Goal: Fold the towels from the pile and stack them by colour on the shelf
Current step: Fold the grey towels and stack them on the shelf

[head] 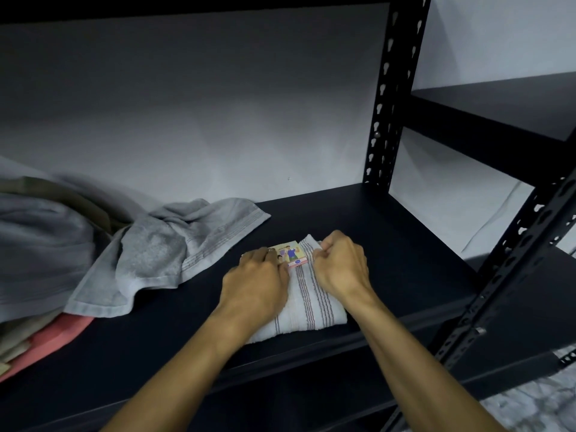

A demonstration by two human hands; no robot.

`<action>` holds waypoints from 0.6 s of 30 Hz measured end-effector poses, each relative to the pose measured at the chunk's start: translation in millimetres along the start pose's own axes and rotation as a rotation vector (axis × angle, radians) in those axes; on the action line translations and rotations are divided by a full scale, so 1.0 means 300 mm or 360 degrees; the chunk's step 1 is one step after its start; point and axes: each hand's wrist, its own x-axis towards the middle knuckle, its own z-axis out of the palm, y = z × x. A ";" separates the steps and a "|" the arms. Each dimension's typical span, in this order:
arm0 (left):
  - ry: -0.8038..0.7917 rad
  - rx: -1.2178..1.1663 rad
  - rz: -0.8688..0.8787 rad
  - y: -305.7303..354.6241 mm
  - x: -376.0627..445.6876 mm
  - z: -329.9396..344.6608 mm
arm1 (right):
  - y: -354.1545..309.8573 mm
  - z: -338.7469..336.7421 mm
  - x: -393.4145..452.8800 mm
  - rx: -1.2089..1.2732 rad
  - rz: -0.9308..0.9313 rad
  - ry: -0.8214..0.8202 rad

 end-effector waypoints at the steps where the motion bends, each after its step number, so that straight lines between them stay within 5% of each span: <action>1: -0.0023 -0.0044 -0.0021 0.002 0.005 -0.007 | 0.000 -0.001 0.002 0.0018 0.0031 -0.0008; 6: -0.0066 -0.0110 -0.0077 0.012 0.000 -0.017 | 0.010 -0.019 0.025 0.0194 0.0176 -0.0100; 18: 0.0089 -0.0153 -0.0076 0.029 0.045 0.027 | 0.024 0.018 0.061 -0.0029 -0.0090 0.0019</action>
